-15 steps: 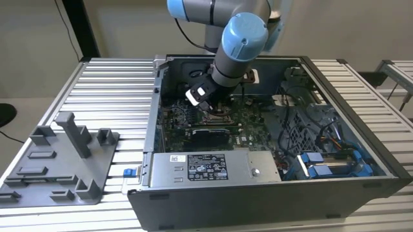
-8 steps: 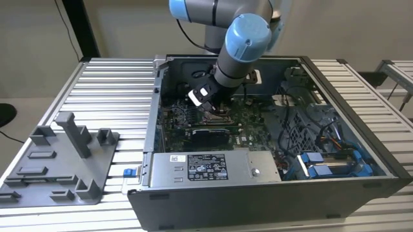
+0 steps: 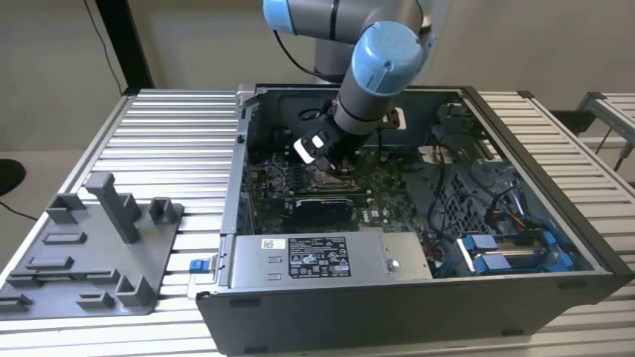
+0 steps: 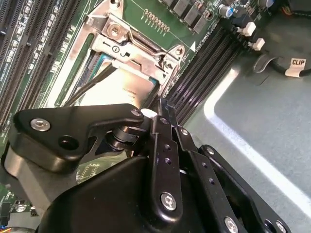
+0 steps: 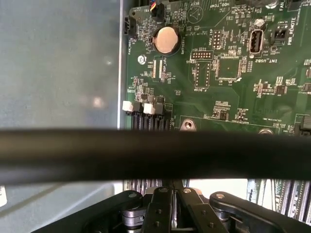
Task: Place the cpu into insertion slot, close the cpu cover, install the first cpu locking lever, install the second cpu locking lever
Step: 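Install the second cpu locking lever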
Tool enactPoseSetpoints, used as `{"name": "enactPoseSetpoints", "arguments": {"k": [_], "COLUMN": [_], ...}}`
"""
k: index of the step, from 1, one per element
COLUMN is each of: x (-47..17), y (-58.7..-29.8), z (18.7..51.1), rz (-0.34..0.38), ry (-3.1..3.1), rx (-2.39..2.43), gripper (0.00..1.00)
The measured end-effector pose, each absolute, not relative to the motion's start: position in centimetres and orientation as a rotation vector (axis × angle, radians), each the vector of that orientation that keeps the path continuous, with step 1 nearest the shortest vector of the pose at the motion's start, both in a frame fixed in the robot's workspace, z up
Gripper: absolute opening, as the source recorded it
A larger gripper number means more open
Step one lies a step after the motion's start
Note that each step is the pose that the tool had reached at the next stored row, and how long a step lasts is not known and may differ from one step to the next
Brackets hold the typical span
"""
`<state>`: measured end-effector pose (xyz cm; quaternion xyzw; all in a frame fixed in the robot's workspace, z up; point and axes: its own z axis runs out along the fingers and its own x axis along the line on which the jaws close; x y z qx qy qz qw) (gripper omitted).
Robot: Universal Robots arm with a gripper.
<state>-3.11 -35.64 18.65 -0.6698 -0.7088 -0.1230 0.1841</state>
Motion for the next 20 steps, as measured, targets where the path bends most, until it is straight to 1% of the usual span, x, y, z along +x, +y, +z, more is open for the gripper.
{"name": "enactPoseSetpoints", "arguments": {"k": [8,14,20], "x": [-4.0,-6.1,-6.9], "y": [-35.8,-35.8,-35.7], "z": [20.1,20.2,20.1], "rz": [-0.367,-0.371,-0.403], "ry": [-1.977,-1.973,-1.980], "rx": [-1.887,-1.888,-1.899], "gripper": [0.00,0.00,0.00]}}
